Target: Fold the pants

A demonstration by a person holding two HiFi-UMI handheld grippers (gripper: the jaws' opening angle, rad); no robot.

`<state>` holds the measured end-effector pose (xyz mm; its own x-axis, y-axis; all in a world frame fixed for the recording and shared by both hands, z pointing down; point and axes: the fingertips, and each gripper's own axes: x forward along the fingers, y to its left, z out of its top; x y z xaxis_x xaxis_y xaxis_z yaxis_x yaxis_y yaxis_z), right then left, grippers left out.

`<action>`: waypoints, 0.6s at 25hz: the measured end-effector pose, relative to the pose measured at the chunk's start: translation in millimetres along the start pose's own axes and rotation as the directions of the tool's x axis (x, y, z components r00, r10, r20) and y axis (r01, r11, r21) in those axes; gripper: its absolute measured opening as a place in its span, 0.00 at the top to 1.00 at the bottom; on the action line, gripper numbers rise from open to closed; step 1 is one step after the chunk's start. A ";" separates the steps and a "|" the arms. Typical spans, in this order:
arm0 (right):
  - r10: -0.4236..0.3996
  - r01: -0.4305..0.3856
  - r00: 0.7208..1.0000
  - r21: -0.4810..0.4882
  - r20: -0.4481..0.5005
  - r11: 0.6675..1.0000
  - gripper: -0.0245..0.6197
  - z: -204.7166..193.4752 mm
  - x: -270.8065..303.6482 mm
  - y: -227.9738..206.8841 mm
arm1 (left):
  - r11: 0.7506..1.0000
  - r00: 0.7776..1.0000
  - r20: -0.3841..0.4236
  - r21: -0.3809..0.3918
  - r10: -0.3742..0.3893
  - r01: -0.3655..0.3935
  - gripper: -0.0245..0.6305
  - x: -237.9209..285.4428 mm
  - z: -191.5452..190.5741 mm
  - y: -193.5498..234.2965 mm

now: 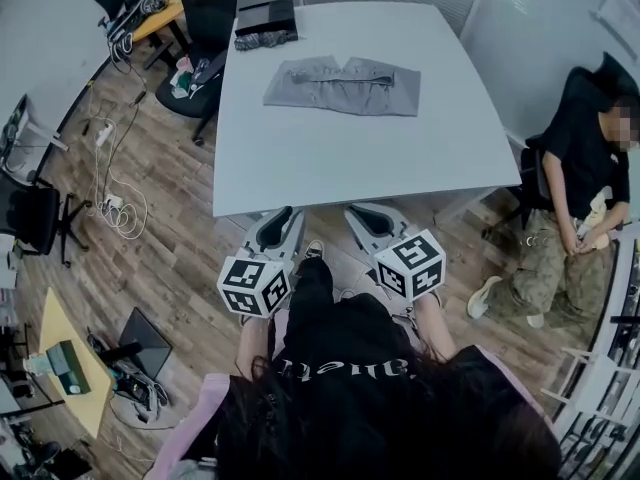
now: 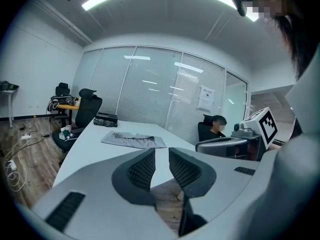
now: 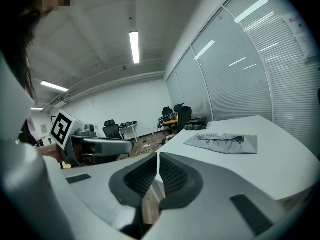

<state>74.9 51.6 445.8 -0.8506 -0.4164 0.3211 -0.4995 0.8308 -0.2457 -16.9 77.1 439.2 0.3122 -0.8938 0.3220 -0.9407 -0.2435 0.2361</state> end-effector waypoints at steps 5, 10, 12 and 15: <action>0.007 -0.007 1.000 -0.021 0.002 1.000 0.91 -8.6 -9.2 12.2 | 1.000 1.000 0.010 0.004 0.006 -0.006 0.81 -14.0 -8.8 -8.3; 0.013 -0.013 1.000 -0.033 0.009 0.999 0.91 -11.7 -15.8 19.2 | 1.000 1.000 0.011 0.006 0.012 -0.012 0.81 -23.3 -15.6 -14.9; 0.013 -0.013 1.000 -0.038 0.014 0.999 0.91 -10.4 -18.4 20.0 | 1.000 1.000 0.016 0.007 0.011 -0.011 0.81 -25.1 -14.5 -17.9; 0.013 -0.012 1.000 -0.041 0.019 0.999 0.91 -8.9 -21.9 17.3 | 1.000 1.000 0.022 0.014 0.008 -0.008 0.81 -24.3 -11.9 -22.5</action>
<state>86.4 78.3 442.7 -0.8599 -0.4126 0.3004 -0.4819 0.8502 -0.2119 -1.7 108.9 437.0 0.3020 -0.9036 0.3036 -0.9449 -0.2417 0.2206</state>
